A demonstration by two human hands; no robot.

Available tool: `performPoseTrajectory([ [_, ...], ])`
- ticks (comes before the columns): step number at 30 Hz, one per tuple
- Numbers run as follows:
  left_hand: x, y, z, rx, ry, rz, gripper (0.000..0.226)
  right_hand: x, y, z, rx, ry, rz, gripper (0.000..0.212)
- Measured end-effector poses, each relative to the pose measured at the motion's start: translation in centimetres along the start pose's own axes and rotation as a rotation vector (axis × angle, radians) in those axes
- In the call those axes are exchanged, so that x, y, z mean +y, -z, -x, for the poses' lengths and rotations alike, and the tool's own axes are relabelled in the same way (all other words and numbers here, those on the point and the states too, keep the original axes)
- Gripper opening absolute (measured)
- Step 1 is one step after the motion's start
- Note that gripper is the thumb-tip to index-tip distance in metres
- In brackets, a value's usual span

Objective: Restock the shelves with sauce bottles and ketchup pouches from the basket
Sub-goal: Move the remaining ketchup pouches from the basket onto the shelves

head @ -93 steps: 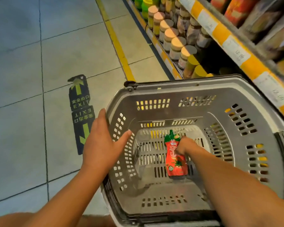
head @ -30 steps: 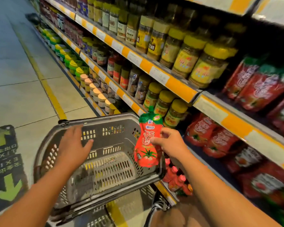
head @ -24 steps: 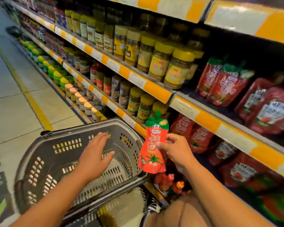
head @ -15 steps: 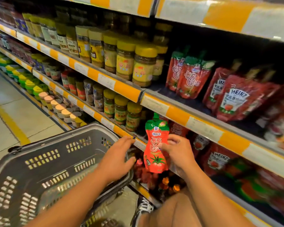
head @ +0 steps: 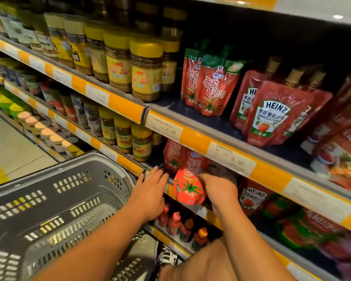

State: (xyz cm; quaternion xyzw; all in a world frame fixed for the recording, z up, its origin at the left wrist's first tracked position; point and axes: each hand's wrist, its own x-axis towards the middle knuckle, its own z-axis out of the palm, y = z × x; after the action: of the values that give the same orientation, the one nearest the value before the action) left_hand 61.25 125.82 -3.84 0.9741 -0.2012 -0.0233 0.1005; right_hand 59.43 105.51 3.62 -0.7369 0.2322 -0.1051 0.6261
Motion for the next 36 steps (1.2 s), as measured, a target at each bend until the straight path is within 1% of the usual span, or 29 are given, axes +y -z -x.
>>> performPoseTrajectory([
  [2,0.2,-0.1,0.0,0.017,0.007,0.014,0.082,-0.2,-0.3,-0.2,-0.014,0.039,-0.03,0.014],
  [3,0.3,-0.2,0.0,0.021,0.009,0.02,0.082,-0.2,-0.6,-0.3,-0.018,0.034,-0.059,0.016],
  [5,0.4,-0.3,0.0,0.03,0.014,0.016,0.083,-0.5,-1.1,-0.6,-0.007,0.064,-0.039,0.02],
  [8,0.3,-0.4,0.0,0.043,0.02,0.012,0.084,-0.7,-1.8,-1.0,0.07,0.228,-0.085,0.04],
  [9,0.3,-0.5,0.0,0.046,0.019,0.012,0.084,-0.9,-2.0,-1.0,0.079,0.254,-0.102,0.039],
  [10,0.3,-0.5,0.0,0.048,0.019,0.013,0.084,-1.0,-2.3,-0.9,0.07,0.268,-0.101,0.033],
  [13,0.3,-0.7,-0.1,0.052,0.023,0.02,0.084,-0.6,-2.4,-0.6,0.067,0.275,-0.101,0.034],
  [14,0.3,-0.7,0.0,0.053,0.025,0.022,0.084,-0.3,-2.4,-0.7,0.053,0.255,-0.1,0.031],
  [17,0.3,-0.6,0.0,0.052,0.03,0.031,0.084,0.2,-2.4,-0.1,0.006,0.146,0.018,0.025],
  [21,0.4,-0.4,0.0,0.043,0.029,0.034,0.086,0.5,-1.9,0.4,0.018,0.133,0.151,0.039],
  [24,0.2,-0.4,0.0,0.023,0.026,0.017,0.088,1.3,-1.9,0.6,0.002,0.131,0.342,0.048],
  [27,0.2,-0.4,-0.1,0.022,0.03,0.023,0.089,2.0,-2.3,0.8,-0.026,0.102,0.608,0.045],
  [28,0.2,-0.4,-0.1,0.024,0.033,0.025,0.089,2.2,-2.4,0.8,-0.022,0.102,0.656,0.044],
  [33,0.2,-0.6,-0.1,0.025,0.039,0.027,0.09,2.3,-2.6,0.3,0.026,0.172,0.663,0.039],
  [36,0.2,-0.7,-0.1,0.026,0.037,0.02,0.09,2.2,-2.8,-0.3,0.058,0.199,0.641,0.026],
])
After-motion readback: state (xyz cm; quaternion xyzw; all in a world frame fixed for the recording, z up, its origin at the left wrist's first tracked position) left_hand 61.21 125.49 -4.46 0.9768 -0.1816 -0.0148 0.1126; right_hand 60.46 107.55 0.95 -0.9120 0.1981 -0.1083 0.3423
